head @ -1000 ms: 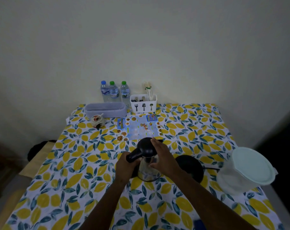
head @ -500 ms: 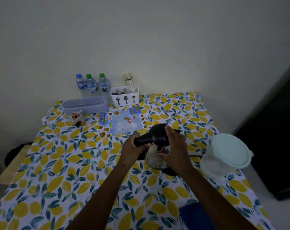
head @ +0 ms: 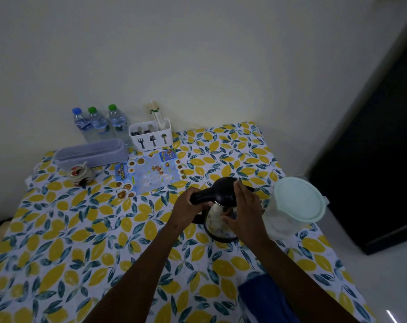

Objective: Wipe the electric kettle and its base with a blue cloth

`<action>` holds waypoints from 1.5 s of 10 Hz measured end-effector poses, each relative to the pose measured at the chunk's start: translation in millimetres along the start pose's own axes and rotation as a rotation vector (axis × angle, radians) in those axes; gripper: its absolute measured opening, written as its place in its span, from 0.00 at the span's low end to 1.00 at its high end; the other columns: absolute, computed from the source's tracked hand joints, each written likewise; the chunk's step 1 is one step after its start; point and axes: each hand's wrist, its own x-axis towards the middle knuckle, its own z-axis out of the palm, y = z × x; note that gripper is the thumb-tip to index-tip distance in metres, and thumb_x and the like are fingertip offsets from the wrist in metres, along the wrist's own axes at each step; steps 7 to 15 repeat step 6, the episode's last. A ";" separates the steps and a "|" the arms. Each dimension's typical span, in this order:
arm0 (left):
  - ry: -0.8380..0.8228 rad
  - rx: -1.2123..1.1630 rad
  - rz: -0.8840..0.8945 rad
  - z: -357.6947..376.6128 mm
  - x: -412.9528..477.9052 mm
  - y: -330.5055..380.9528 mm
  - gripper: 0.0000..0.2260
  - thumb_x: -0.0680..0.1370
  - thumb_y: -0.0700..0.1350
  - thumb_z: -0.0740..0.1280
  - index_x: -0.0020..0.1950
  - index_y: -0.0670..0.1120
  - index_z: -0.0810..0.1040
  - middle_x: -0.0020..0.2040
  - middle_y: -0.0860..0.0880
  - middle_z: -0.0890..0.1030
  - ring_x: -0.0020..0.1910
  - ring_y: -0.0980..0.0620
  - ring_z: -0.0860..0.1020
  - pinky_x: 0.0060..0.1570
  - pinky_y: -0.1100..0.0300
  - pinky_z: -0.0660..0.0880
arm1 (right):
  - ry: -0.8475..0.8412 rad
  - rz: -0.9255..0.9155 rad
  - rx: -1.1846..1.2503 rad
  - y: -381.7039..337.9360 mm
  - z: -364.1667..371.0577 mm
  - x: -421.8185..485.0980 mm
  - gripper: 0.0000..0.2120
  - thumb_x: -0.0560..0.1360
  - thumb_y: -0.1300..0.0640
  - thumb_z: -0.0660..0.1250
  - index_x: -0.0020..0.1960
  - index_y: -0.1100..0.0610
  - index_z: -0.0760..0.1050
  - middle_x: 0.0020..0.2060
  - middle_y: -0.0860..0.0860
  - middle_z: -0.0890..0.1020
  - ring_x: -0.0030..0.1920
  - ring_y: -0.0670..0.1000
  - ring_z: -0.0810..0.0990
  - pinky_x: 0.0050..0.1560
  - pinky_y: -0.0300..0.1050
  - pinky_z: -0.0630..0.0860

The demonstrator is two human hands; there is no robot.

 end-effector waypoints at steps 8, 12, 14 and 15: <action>0.086 0.314 0.110 -27.5 -22.0 22.4 0.29 0.80 0.56 0.62 0.77 0.48 0.57 0.79 0.48 0.57 0.79 0.48 0.52 0.76 0.51 0.53 | 0.025 -0.103 -0.153 -22.8 -14.4 11.4 0.41 0.75 0.36 0.59 0.77 0.57 0.49 0.78 0.55 0.57 0.77 0.57 0.53 0.73 0.59 0.57; 0.086 0.314 0.110 -27.5 -22.0 22.4 0.29 0.80 0.56 0.62 0.77 0.48 0.57 0.79 0.48 0.57 0.79 0.48 0.52 0.76 0.51 0.53 | 0.025 -0.103 -0.153 -22.8 -14.4 11.4 0.41 0.75 0.36 0.59 0.77 0.57 0.49 0.78 0.55 0.57 0.77 0.57 0.53 0.73 0.59 0.57; 0.086 0.314 0.110 -27.5 -22.0 22.4 0.29 0.80 0.56 0.62 0.77 0.48 0.57 0.79 0.48 0.57 0.79 0.48 0.52 0.76 0.51 0.53 | 0.025 -0.103 -0.153 -22.8 -14.4 11.4 0.41 0.75 0.36 0.59 0.77 0.57 0.49 0.78 0.55 0.57 0.77 0.57 0.53 0.73 0.59 0.57; 0.086 0.314 0.110 -27.5 -22.0 22.4 0.29 0.80 0.56 0.62 0.77 0.48 0.57 0.79 0.48 0.57 0.79 0.48 0.52 0.76 0.51 0.53 | 0.025 -0.103 -0.153 -22.8 -14.4 11.4 0.41 0.75 0.36 0.59 0.77 0.57 0.49 0.78 0.55 0.57 0.77 0.57 0.53 0.73 0.59 0.57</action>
